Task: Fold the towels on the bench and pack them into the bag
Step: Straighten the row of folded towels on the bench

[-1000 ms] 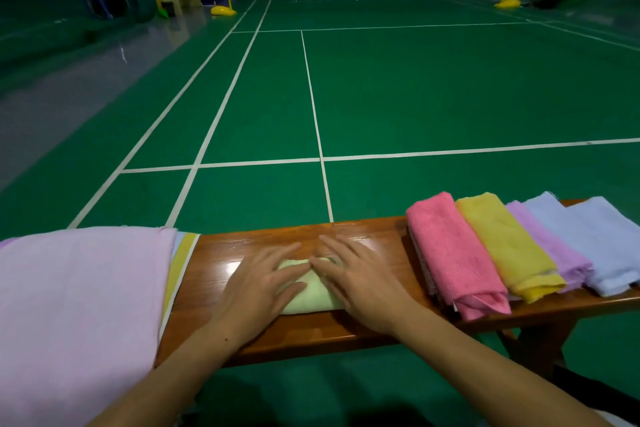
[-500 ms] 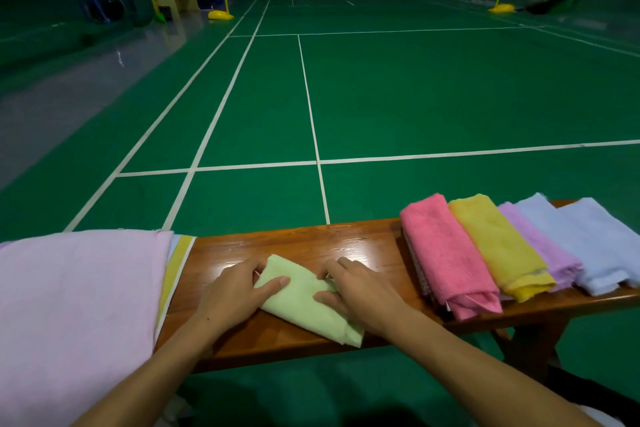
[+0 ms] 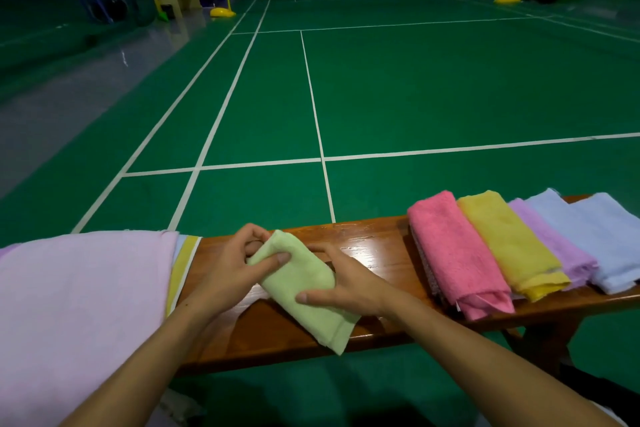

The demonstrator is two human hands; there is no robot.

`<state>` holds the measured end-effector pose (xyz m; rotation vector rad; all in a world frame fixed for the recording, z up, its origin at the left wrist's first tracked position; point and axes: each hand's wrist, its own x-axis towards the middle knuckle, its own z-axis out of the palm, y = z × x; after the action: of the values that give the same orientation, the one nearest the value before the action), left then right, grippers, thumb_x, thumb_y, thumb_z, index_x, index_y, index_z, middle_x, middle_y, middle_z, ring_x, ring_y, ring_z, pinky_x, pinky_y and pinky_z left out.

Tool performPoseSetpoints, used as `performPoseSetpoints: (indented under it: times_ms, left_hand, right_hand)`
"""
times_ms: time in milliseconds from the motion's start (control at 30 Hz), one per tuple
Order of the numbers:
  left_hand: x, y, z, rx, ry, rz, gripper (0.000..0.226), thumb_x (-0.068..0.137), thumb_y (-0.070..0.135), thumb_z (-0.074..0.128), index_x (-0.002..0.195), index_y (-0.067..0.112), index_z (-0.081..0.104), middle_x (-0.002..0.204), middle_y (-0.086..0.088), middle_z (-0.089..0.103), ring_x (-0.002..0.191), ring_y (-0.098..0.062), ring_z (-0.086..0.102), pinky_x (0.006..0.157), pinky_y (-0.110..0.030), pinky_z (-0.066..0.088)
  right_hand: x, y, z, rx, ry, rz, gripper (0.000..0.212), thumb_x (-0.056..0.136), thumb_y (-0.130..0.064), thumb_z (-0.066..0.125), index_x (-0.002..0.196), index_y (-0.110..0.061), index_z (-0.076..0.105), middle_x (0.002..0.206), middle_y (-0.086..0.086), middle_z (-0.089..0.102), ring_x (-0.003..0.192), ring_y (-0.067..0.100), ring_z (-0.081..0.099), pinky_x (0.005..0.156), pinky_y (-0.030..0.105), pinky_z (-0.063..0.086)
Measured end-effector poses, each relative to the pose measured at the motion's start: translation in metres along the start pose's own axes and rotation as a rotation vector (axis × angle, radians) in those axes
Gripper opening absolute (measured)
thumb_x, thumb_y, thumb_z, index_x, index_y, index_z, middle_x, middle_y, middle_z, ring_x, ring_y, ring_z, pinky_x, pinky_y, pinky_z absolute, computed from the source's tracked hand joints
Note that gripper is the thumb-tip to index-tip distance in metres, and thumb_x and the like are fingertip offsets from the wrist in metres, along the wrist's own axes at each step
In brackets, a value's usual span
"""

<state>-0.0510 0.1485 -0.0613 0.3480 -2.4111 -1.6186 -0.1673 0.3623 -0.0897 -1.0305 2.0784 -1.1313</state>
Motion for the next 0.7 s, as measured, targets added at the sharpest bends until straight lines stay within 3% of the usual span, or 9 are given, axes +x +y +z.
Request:
performPoseSetpoints:
  times_ms: [100,267,400,567,700]
  left_hand:
    - [0.002,0.011,0.005,-0.062,0.093,-0.065,0.035,0.089,0.035,0.081,0.108,0.012,0.062,0.099,-0.003,0.08,0.09,-0.025,0.076,0.075,-0.053,0.062]
    - [0.012,0.03,0.029,-0.1,0.154,-0.12,0.036,0.094,0.034,0.077,0.108,0.006,0.058,0.085,-0.01,0.079,0.07,-0.027,0.074,0.052,-0.036,0.058]
    - [0.023,0.05,0.06,-0.17,0.171,-0.119,0.036,0.094,0.035,0.079,0.112,0.011,0.06,0.089,-0.01,0.079,0.075,-0.025,0.074,0.059,-0.041,0.059]
    - [0.038,0.075,0.107,-0.331,0.15,-0.136,0.035,0.094,0.026,0.079,0.119,0.011,0.059,0.095,-0.014,0.08,0.081,-0.024,0.075,0.068,-0.043,0.062]
    - [0.054,0.089,0.161,-0.367,0.085,-0.141,0.038,0.09,0.024,0.083,0.118,0.014,0.058,0.103,-0.019,0.077,0.084,-0.026,0.073,0.07,-0.045,0.062]
  right_hand:
    - [-0.013,-0.006,-0.011,-0.001,0.094,-0.085,0.081,0.089,-0.045,0.082,0.153,-0.04,0.034,0.137,-0.021,0.057,0.114,-0.006,0.06,0.09,0.017,0.053]
    - [-0.045,-0.007,-0.035,-0.065,0.173,-0.215,0.063,0.1,-0.032,0.069,0.153,-0.039,0.036,0.144,-0.026,0.049,0.121,-0.001,0.056,0.099,0.026,0.051]
    - [-0.07,0.001,-0.061,-0.131,0.209,-0.224,0.054,0.104,-0.031,0.064,0.151,-0.039,0.038,0.143,-0.018,0.052,0.121,0.002,0.057,0.1,0.036,0.054]
    - [-0.101,0.012,-0.102,-0.105,0.35,-0.24,0.048,0.102,-0.018,0.066,0.147,-0.029,0.051,0.137,-0.023,0.056,0.127,-0.001,0.053,0.107,0.03,0.049]
    - [-0.13,0.038,-0.141,-0.106,0.499,-0.247,0.051,0.097,-0.014,0.072,0.142,-0.034,0.056,0.139,-0.018,0.058,0.132,0.009,0.052,0.107,0.036,0.047]
